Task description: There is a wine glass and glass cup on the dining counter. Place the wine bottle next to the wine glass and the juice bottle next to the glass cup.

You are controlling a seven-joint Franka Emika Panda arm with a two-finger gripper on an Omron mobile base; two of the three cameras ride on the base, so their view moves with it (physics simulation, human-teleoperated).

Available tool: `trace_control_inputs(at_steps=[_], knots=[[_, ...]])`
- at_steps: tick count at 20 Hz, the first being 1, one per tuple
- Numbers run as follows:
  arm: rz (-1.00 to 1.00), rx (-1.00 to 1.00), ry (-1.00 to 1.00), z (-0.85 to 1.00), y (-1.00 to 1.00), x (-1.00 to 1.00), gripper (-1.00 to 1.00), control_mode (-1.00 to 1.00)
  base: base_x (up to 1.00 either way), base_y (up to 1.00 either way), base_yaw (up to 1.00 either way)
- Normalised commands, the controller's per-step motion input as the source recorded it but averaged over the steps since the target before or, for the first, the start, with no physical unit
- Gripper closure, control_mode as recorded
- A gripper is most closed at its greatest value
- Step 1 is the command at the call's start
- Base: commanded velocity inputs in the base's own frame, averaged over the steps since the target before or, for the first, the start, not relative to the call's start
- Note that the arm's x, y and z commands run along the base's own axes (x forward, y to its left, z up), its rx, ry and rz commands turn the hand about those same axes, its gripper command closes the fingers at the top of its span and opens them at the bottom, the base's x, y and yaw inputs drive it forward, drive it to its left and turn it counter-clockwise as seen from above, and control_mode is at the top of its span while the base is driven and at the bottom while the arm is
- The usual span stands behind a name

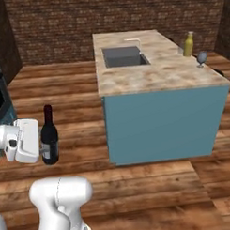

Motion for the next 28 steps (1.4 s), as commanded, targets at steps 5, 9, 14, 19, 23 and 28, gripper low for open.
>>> trace_control_inputs(at_steps=[5,9,14,19,23,28], knots=[[0.00,0.00,0.00,0.00,0.00,0.00,1.00,1.00,0.54,-0.63,0.00],[0.00,0.00,0.00,0.00,0.00,0.00,1.00,1.00,0.54,-0.63,0.00],[0.00,0.00,0.00,0.00,0.00,0.00,1.00,1.00,0.58,-0.60,0.00],[0.00,0.00,0.00,0.00,0.00,0.00,1.00,1.00,0.60,-0.56,0.00],[0.00,0.00,0.00,0.00,0.00,0.00,1.00,1.00,0.62,-0.54,0.00],[0.00,0.00,0.00,0.00,0.00,0.00,1.00,1.00,0.64,-0.51,0.00]])
